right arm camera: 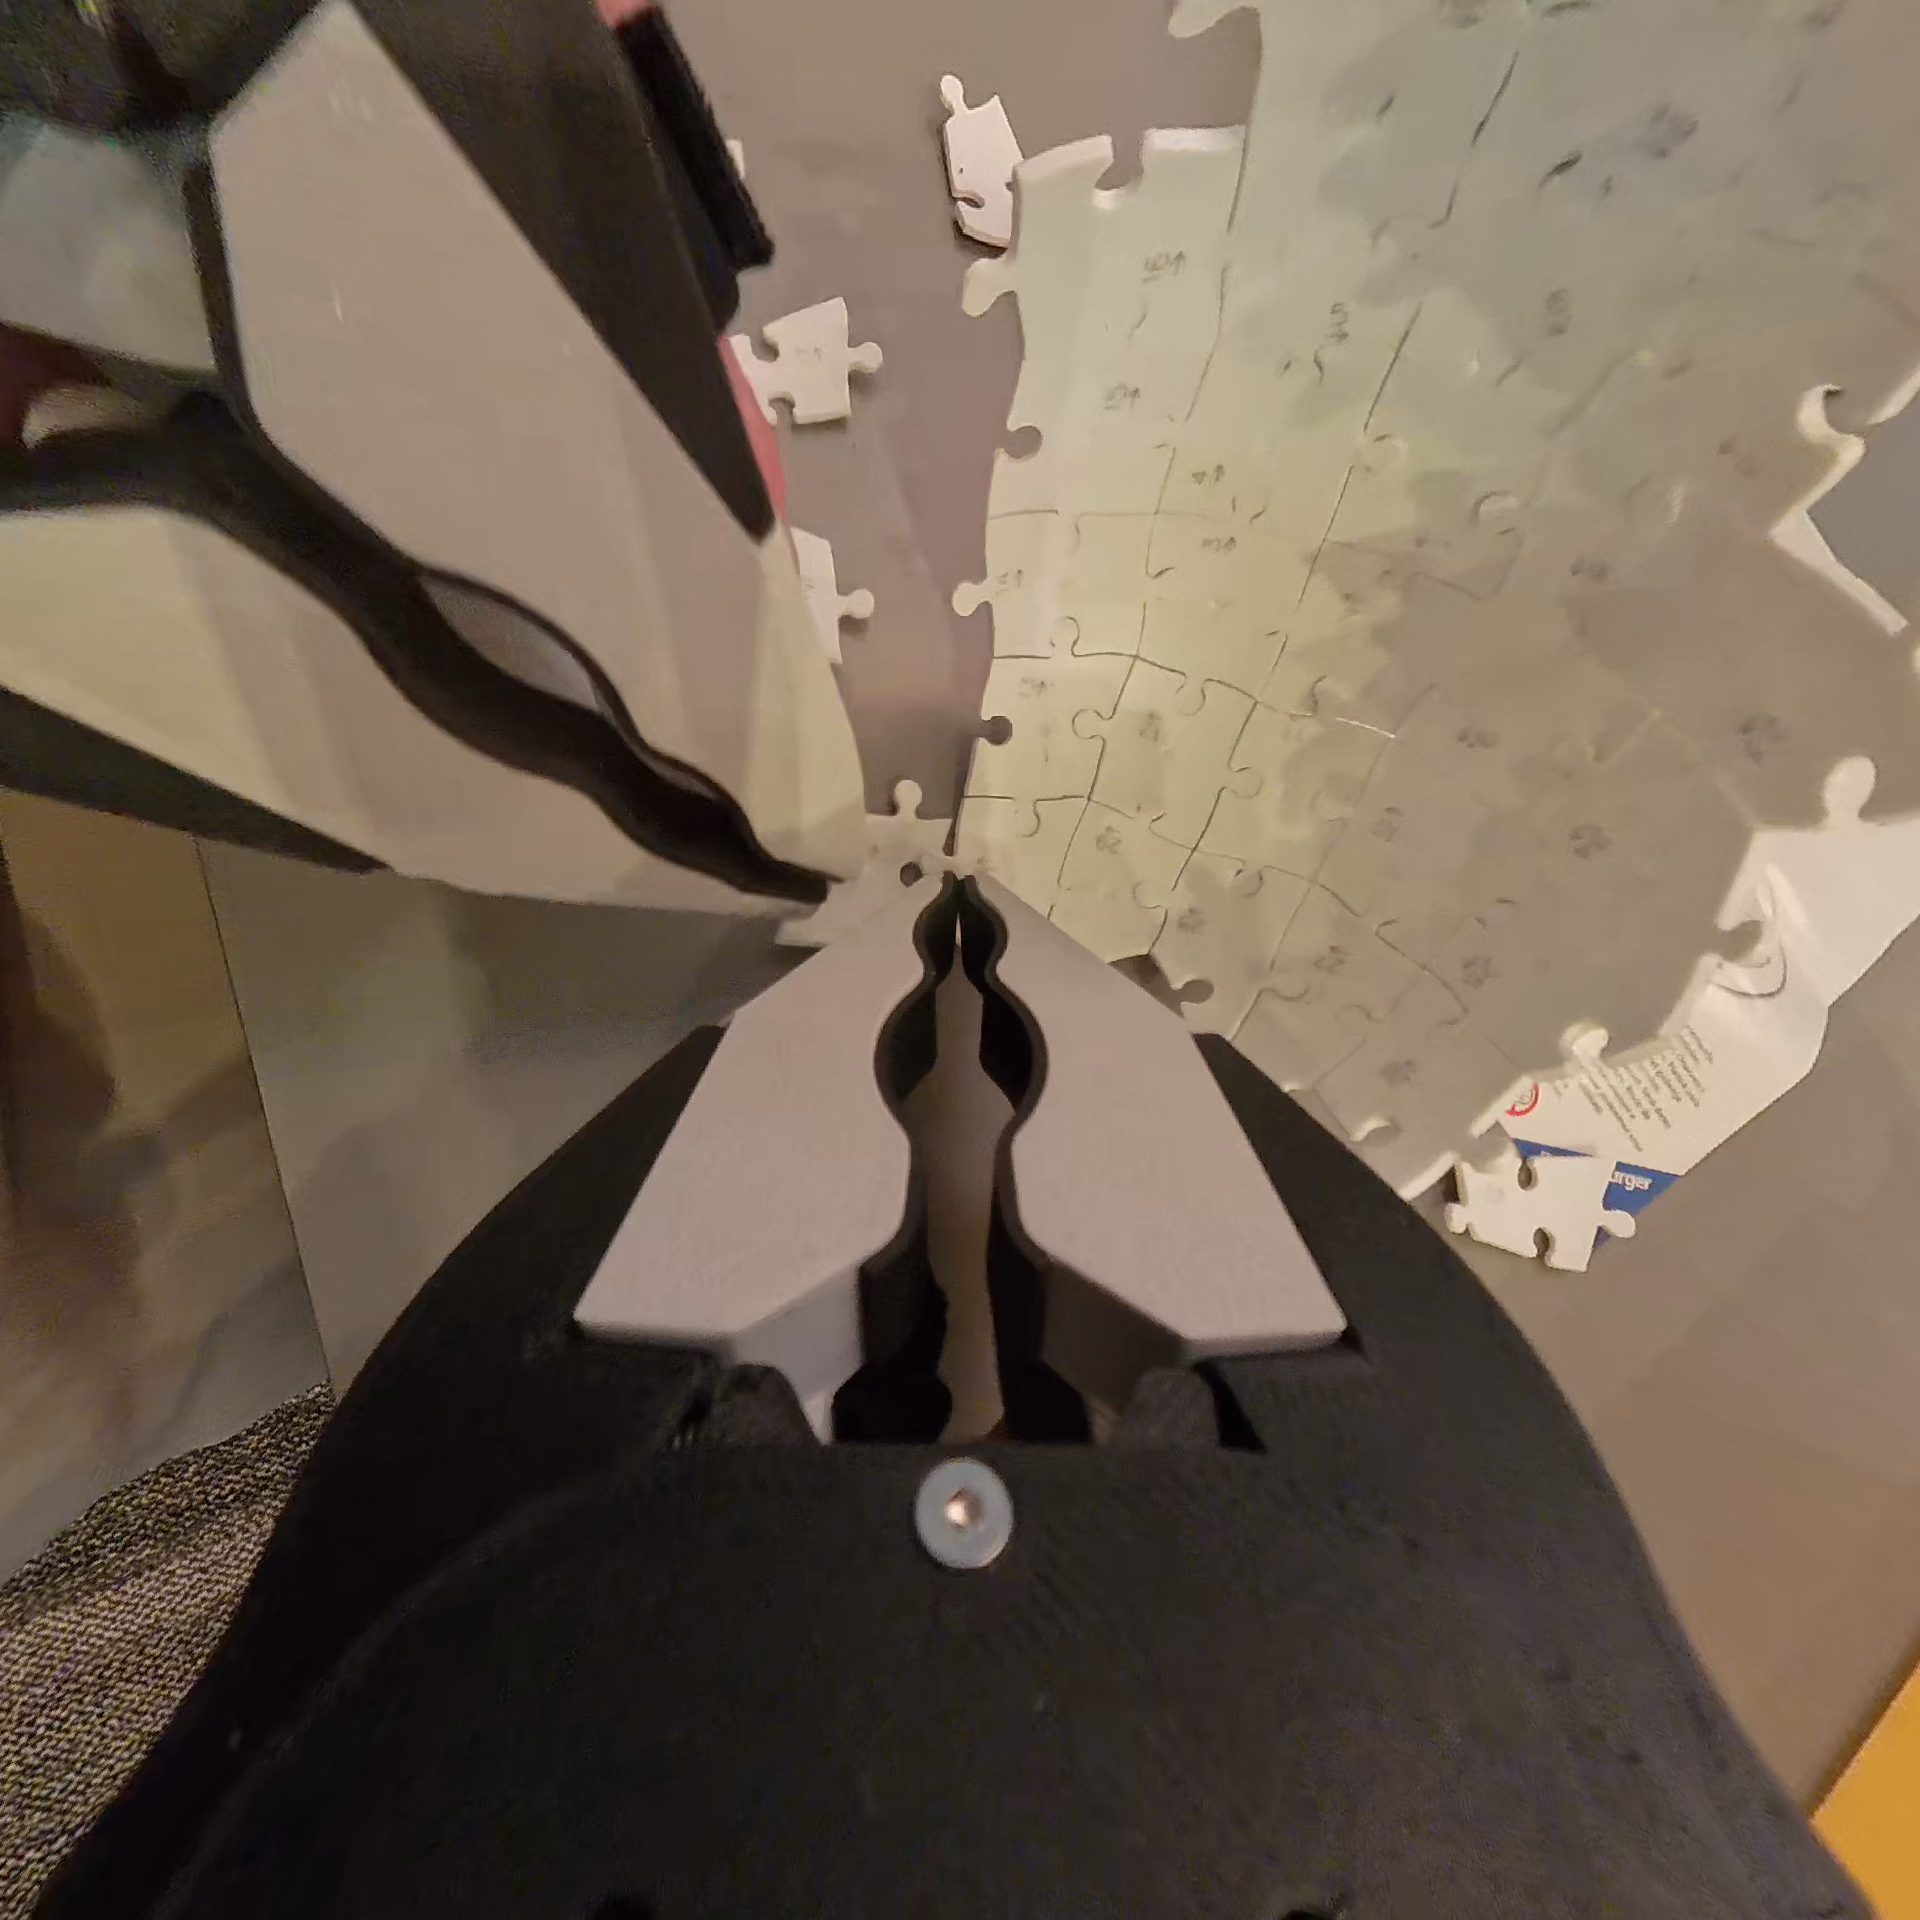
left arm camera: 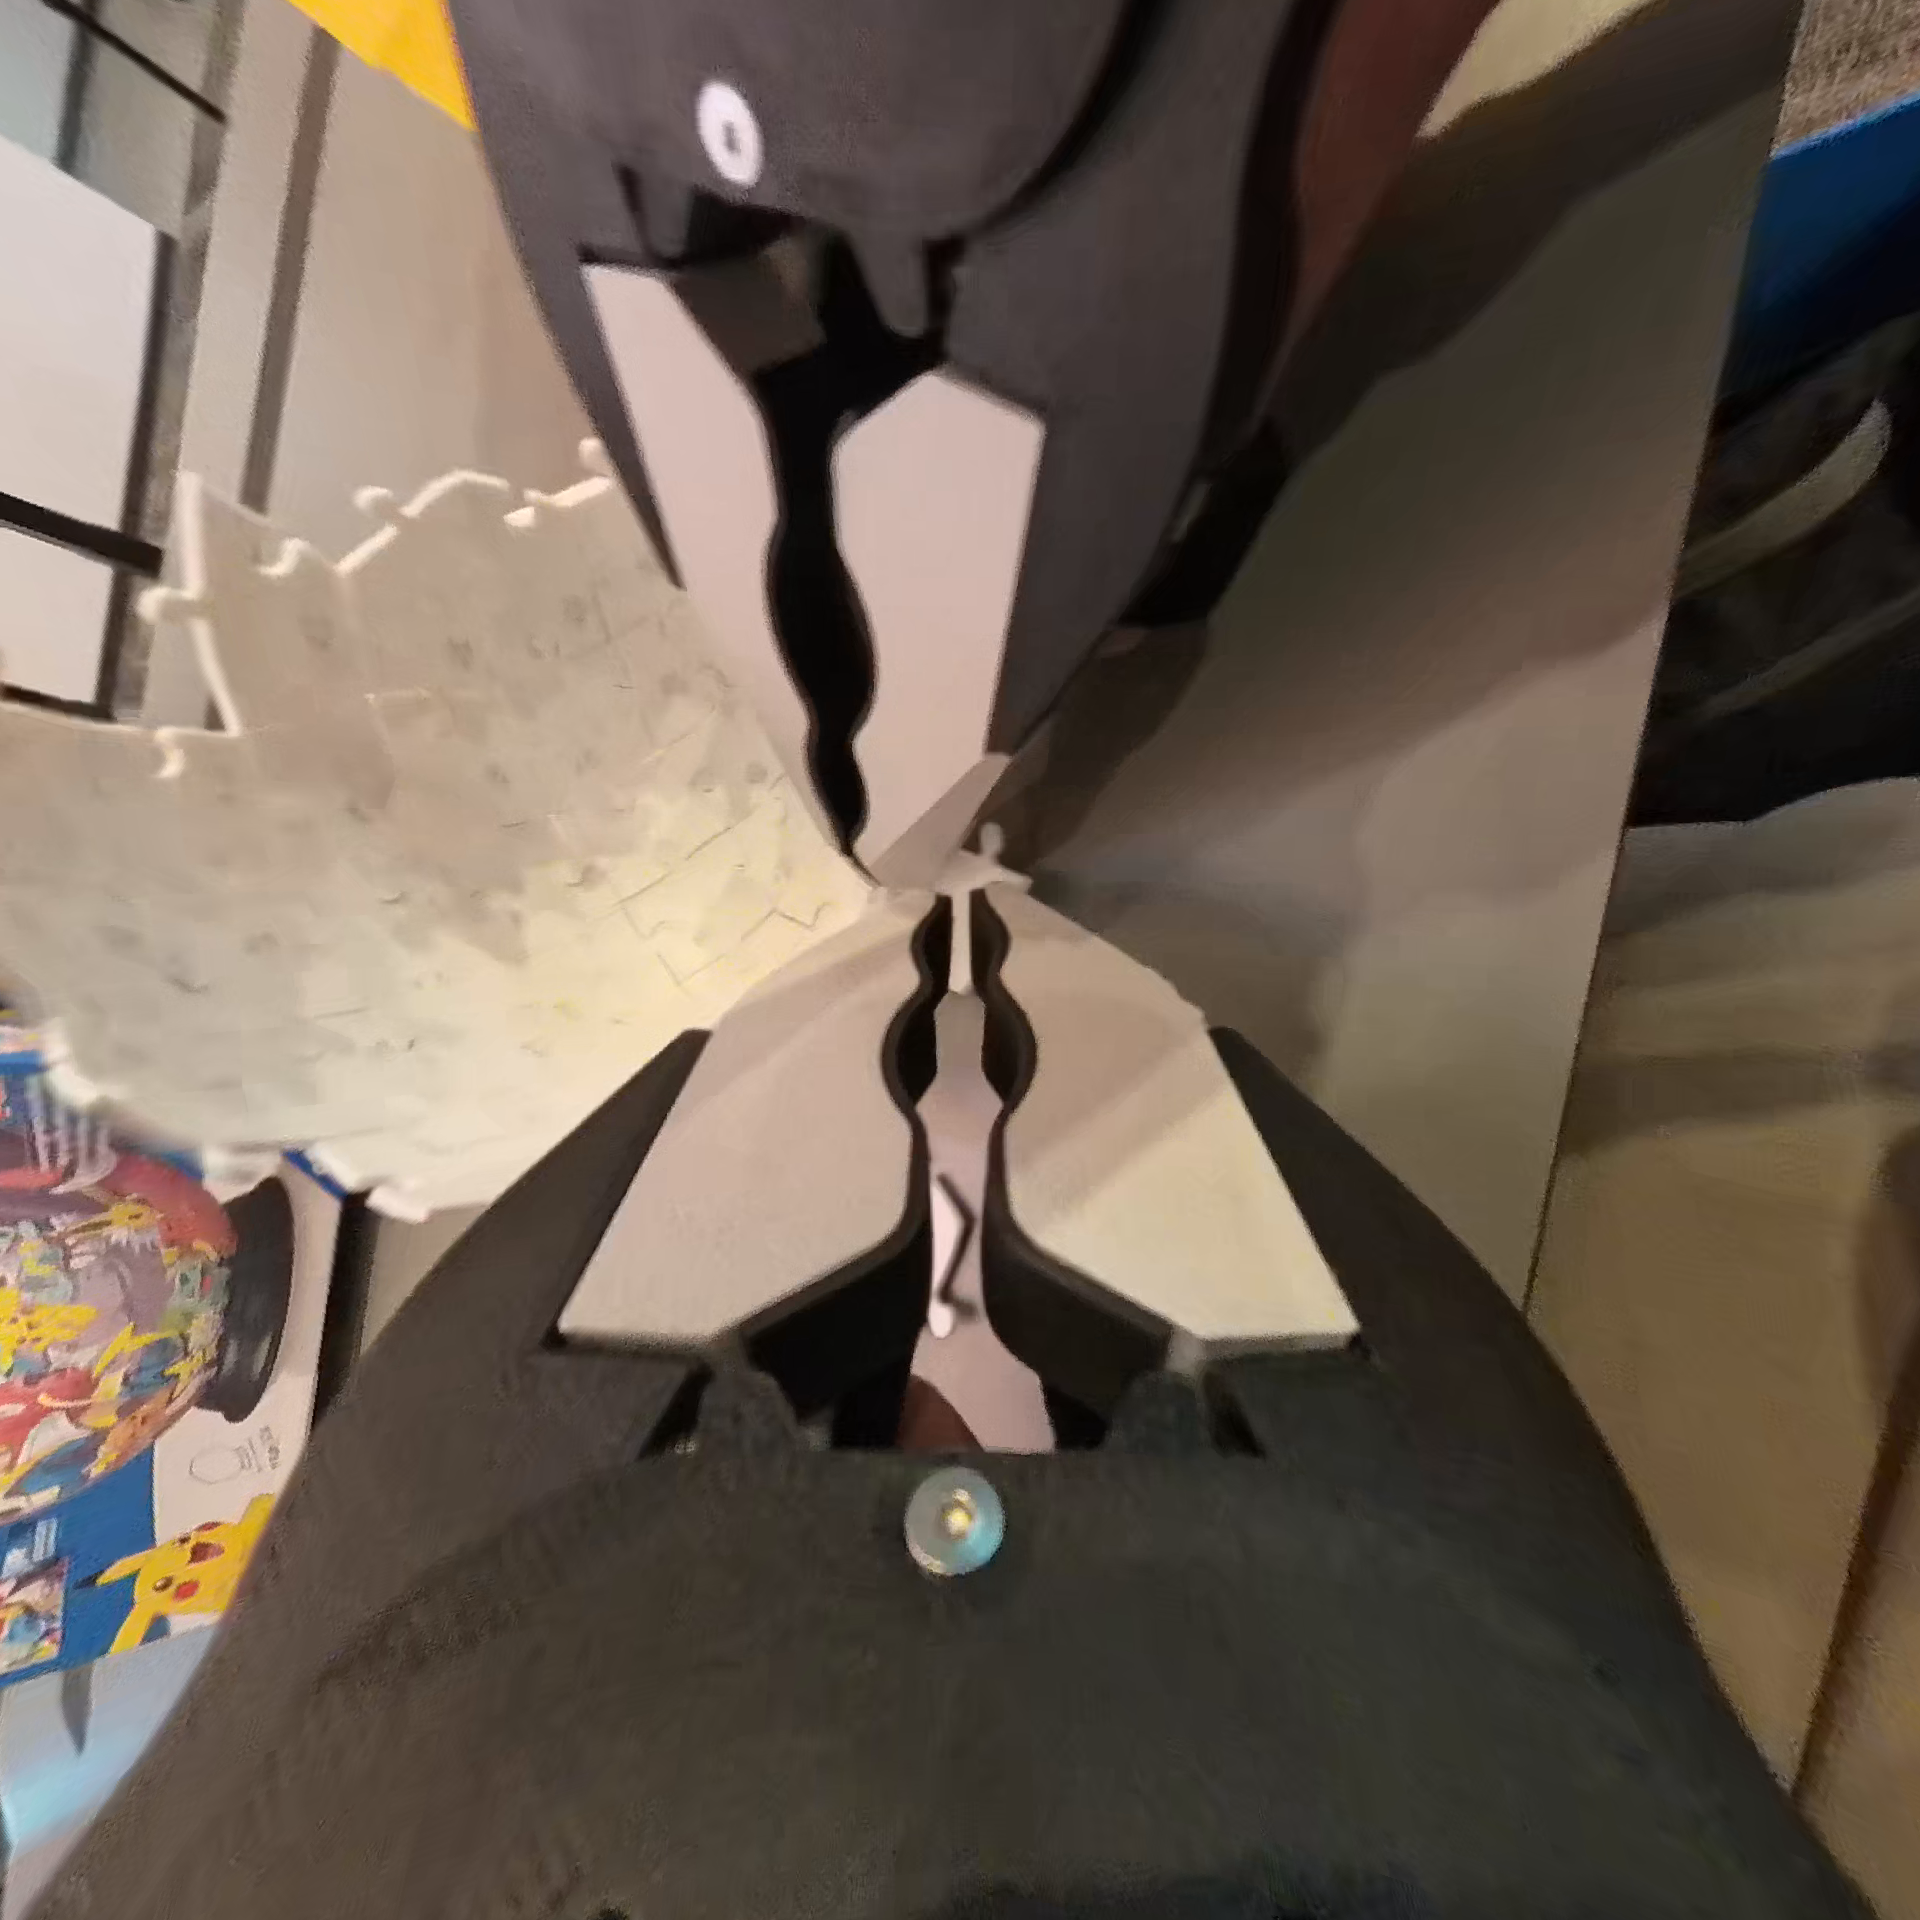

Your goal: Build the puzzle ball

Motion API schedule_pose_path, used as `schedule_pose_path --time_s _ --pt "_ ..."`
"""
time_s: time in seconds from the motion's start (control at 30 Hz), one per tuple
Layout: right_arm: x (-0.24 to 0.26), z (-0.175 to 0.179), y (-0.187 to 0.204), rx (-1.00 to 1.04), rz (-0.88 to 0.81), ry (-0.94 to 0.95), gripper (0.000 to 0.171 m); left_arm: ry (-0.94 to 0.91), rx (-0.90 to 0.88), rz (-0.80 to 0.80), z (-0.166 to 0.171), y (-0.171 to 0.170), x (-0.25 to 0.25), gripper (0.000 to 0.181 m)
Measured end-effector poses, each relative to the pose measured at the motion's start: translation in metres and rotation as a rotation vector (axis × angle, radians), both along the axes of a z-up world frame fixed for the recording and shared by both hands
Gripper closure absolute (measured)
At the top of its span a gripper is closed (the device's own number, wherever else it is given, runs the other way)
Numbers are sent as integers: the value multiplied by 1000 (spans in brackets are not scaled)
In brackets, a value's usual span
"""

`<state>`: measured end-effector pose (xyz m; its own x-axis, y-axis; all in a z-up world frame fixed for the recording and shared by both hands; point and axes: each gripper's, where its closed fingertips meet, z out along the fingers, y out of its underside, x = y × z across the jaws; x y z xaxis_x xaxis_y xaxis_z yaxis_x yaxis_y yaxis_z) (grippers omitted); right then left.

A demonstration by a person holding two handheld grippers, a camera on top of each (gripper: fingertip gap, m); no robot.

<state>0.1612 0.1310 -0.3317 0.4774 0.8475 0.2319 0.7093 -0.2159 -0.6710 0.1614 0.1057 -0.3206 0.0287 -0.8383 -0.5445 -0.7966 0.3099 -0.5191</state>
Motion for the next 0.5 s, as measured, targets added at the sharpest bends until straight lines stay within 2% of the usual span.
schedule_pose_path --time_s 0.1,0.3,0.5 --pt "-1 1 0 3 2 1 171 41 -7 9 -12 3 -1 181" --pt "0 1 0 0 13 1 171 53 1 21 -12 5 0 181" --pt "0 1 0 -3 24 1 171 62 -29 -44 -12 4 -1 181"
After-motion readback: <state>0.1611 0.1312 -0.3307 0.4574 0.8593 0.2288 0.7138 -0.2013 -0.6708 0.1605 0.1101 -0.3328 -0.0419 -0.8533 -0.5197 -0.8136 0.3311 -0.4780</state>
